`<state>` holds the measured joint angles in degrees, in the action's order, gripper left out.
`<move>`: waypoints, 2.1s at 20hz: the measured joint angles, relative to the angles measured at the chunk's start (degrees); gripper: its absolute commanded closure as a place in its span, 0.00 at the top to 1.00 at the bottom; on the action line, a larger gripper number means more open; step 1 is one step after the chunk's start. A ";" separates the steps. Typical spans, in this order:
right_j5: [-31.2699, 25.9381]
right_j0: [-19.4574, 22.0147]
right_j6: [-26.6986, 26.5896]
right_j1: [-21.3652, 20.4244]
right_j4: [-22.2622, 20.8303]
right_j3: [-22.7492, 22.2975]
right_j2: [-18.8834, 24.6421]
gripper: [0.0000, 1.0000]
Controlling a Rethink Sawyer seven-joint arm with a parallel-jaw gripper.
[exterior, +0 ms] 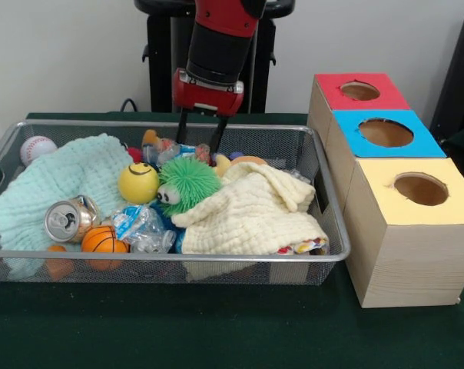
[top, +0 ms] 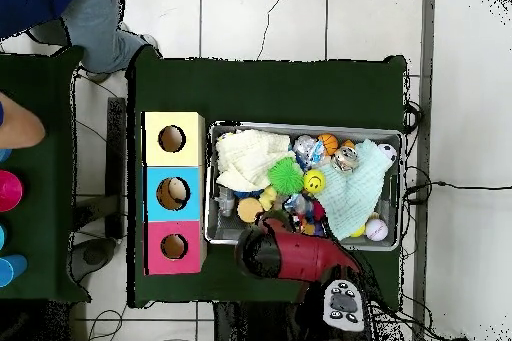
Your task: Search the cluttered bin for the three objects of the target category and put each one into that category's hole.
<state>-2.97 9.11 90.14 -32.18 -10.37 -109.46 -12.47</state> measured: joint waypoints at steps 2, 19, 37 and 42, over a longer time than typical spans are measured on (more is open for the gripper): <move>0.94 -0.14 0.00 0.88 0.00 -0.01 -0.17 1.00; 4.78 0.12 0.00 -3.93 -0.02 -0.03 0.31 1.00; -1.51 8.56 0.04 -6.18 8.07 -4.24 9.75 1.00; -2.09 8.64 0.04 -6.03 8.22 -5.11 10.28 0.00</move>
<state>-5.06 17.75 90.17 -38.22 -2.16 -114.57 -2.19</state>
